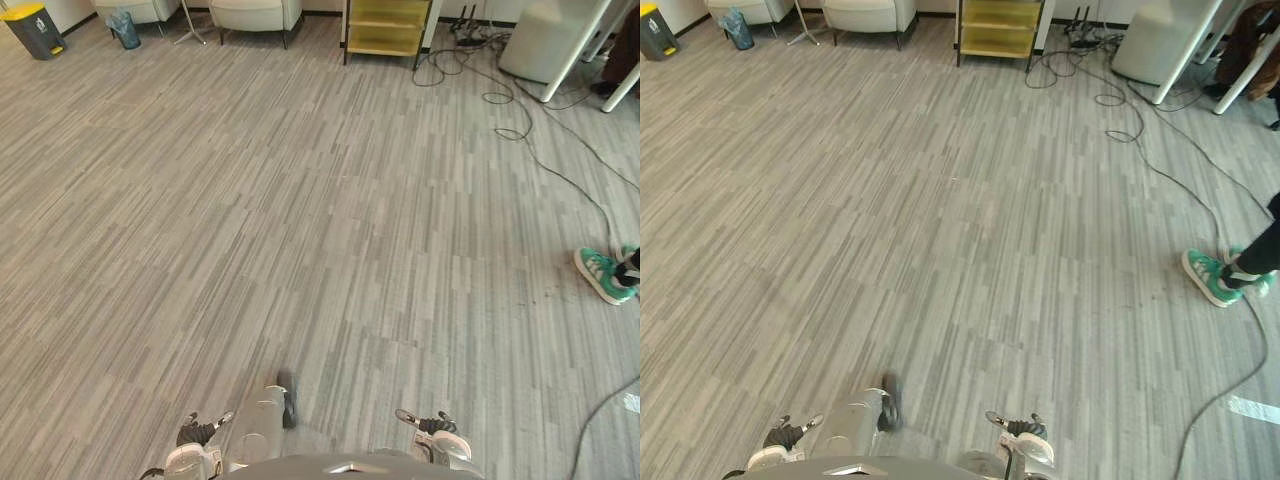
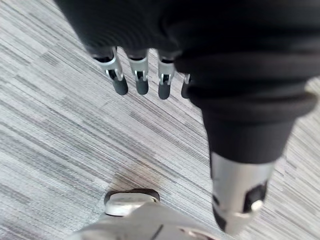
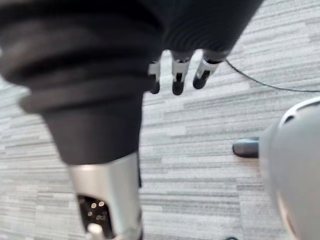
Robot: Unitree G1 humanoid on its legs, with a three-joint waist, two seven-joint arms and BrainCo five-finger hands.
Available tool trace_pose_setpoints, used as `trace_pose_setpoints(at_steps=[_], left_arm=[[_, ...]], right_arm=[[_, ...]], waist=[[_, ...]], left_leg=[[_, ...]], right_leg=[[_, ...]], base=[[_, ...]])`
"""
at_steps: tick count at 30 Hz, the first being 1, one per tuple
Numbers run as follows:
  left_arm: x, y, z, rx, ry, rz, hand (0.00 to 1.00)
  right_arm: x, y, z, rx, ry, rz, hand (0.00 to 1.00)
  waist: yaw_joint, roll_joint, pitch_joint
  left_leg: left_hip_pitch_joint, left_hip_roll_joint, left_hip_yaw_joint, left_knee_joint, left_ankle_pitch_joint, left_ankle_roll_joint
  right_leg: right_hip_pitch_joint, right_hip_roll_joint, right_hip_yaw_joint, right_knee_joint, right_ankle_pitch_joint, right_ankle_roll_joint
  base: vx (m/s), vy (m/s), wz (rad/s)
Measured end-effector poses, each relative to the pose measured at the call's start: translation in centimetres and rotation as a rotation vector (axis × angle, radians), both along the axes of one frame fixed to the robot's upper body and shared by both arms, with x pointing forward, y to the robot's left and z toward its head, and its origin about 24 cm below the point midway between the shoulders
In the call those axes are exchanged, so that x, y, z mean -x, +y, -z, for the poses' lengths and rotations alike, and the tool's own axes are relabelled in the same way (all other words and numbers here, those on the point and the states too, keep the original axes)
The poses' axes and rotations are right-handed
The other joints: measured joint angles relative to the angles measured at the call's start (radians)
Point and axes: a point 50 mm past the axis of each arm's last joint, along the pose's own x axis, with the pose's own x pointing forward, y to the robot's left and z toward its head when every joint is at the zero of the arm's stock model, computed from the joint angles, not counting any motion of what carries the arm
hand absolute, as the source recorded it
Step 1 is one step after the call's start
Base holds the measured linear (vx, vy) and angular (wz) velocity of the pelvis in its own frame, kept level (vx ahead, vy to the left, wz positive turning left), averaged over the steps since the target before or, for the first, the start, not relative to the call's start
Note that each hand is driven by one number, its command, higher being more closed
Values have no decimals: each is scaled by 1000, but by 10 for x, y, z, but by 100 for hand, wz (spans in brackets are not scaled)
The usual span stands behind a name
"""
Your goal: Pick up cushions and gather them together orderly.
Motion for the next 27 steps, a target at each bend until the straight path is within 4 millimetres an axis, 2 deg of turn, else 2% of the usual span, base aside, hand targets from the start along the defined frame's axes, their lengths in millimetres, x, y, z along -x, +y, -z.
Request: trace_pose_setpoints(at_steps=[1,2,3,4,5,6,8,9,10,11,12,13,14,15,16,17,18,20,21,23,24,25,26,27], left_arm=[[-2,2,-1,-8,-6,5,0],[-2,6,-1,-16,-3,4,0],[2,12,0,-27,14,3,0],[2,12,0,-27,15,4,0],[4,14,0,-32,25,9,0],[6,16,0,-39,38,28,0],[6,17,0,-46,45,56,0],[7,16,1,-45,51,56,0],[7,16,1,-44,54,56,0],[7,15,1,-42,57,58,0],[7,15,1,-40,56,56,0],[4,14,1,-38,49,57,0],[3,14,1,-38,46,57,0],[3,14,1,-38,46,57,0],[3,13,1,-36,46,56,0],[1,10,1,-30,44,59,0],[0,10,1,-28,44,59,0],[0,10,2,-25,44,51,0],[1,10,2,-23,50,45,0],[6,9,4,-23,64,46,0],[10,2,6,-6,77,43,0],[16,1,8,2,95,32,0],[16,-4,8,14,94,25,0],[15,-8,9,28,90,20,0]], right_arm=[[-3,5,0,-16,-4,-3,0],[-7,13,0,-34,-17,-6,0],[-4,19,2,-50,-10,-4,0],[-4,19,2,-50,-9,-4,0],[-1,18,3,-48,0,1,0],[0,16,3,-50,0,12,0],[3,14,4,-49,7,17,0],[6,14,5,-48,13,21,0],[7,13,5,-49,15,23,0],[5,8,3,-34,6,27,0],[6,6,3,-28,7,25,0],[7,4,3,-14,15,11,0],[8,3,3,-11,16,13,0],[8,3,3,-9,15,12,0],[6,2,2,-6,10,7,0],[2,2,1,-4,-4,4,0],[1,2,0,-5,-7,2,0],[0,4,0,-23,-13,-6,0],[-1,3,0,-23,-15,-5,0],[0,2,0,-27,-16,7,0],[-2,-3,-1,-17,-26,5,0],[-1,-5,-1,-11,-24,2,0],[0,-9,-2,-3,-16,7,0],[0,-12,-3,7,-18,5,0]], waist=[[-2,-13,5],[1,-31,1],[3,-60,-14],[3,-61,-15],[2,-72,-29],[-1,-81,-36],[-12,-86,-36],[-13,-83,-34],[-15,-81,-32],[-29,-74,-28],[-34,-62,-22],[-39,-58,-20],[-48,-59,-20],[-52,-59,-20],[-56,-55,-19],[-64,-45,-21],[-64,-42,-22],[-64,-43,-19],[-64,-42,-18],[-77,-39,-23],[-79,-4,-32],[-77,0,-48],[-69,27,-53],[-70,55,-56]], left_leg=[[-11,-9,0,34,-32,18],[-22,-15,2,105,-84,39],[-10,-31,12,163,-150,52],[-9,-32,11,166,-155,52],[25,-45,13,180,-208,62],[72,-60,18,167,-229,59],[140,-76,16,137,-240,55],[195,-84,17,109,-251,54],[230,-91,15,91,-255,55],[312,-103,-4,38,-268,63],[349,-104,-9,13,-272,64],[403,-104,-20,-23,-277,65],[451,-101,-34,-49,-277,65],[467,-99,-37,-59,-277,65],[498,-92,-50,-84,-277,64],[516,-72,-64,-114,-284,51],[522,-64,-69,-130,-285,43],[568,-54,-99,-171,-297,9],[585,-51,-107,-177,-307,-3],[640,-25,-148,-176,-382,-21],[672,21,-160,-175,-414,-20],[664,40,-176,-134,-408,-35],[609,80,-197,12,-381,-55],[534,110,-214,195,-320,-62]], right_leg=[[4,-6,21,-9,25,-16],[12,-21,62,2,63,-3],[16,-42,97,63,71,8],[14,-43,98,69,72,9],[-30,-63,124,220,81,52],[-108,-80,158,443,112,137],[-216,-85,176,713,155,203],[-283,-97,145,869,167,194],[-316,-112,111,945,164,164],[-369,-132,37,1033,128,78],[-395,-130,4,1043,100,46],[-436,-120,-43,1008,59,28],[-462,-109,-88,908,17,5],[-473,-103,-96,865,7,-1],[-502,-81,-107,725,1,-6],[-533,-46,-102,492,37,-5],[-544,-32,-95,363,80,0],[-555,-24,-33,45,227,27],[-554,-26,-14,14,248,28],[-550,-43,11,73,271,17],[-563,-11,-5,151,328,12],[-565,5,-15,181,332,9],[-549,33,-26,195,333,-20],[-519,63,-43,190,303,-41]], base=[[703,300,-7],[700,308,8],[572,270,9],[551,248,11],[528,233,6],[616,268,11],[449,160,7],[337,105,-5],[379,102,-7],[272,57,4],[379,56,13],[271,-18,27],[279,-44,27],[295,-80,30],[370,-128,36],[365,-134,40],[311,-129,40],[388,-205,35],[509,-294,51],[491,-305,50],[442,-272,30],[689,-393,15],[590,-322,-4],[590,-322,-12]])
